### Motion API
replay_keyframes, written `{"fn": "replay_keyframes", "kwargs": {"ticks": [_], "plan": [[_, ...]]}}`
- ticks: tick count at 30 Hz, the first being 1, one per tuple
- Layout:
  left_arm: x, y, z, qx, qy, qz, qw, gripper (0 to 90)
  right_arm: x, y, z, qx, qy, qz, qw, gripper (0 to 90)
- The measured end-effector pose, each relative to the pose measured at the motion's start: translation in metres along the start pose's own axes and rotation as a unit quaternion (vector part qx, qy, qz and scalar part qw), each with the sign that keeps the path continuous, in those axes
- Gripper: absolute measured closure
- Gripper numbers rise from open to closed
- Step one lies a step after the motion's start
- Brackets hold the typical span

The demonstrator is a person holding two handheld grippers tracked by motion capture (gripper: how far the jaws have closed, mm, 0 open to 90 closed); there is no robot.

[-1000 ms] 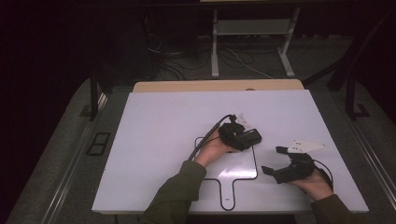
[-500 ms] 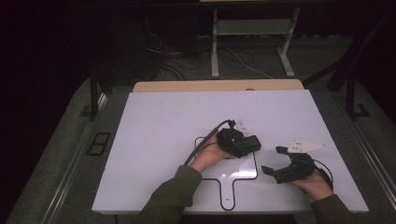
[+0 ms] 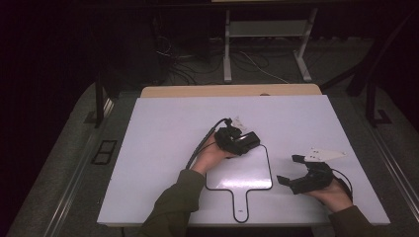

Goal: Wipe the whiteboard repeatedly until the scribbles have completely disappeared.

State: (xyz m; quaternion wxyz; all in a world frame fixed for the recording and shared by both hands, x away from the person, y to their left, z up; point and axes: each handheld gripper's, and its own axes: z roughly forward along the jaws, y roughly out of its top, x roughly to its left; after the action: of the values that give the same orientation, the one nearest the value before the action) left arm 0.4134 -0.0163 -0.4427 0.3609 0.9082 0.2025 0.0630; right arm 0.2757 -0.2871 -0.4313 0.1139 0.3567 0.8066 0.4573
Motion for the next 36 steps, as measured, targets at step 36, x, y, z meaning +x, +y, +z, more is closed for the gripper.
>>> {"fn": "replay_keyframes", "kwargs": {"ticks": [36], "plan": [[-0.037,0.020,0.020,0.008,-0.039,0.044,0.9982,39.1,0.001,0.000,0.001,0.001,0.001,-0.003,1.0000,0.0]]}}
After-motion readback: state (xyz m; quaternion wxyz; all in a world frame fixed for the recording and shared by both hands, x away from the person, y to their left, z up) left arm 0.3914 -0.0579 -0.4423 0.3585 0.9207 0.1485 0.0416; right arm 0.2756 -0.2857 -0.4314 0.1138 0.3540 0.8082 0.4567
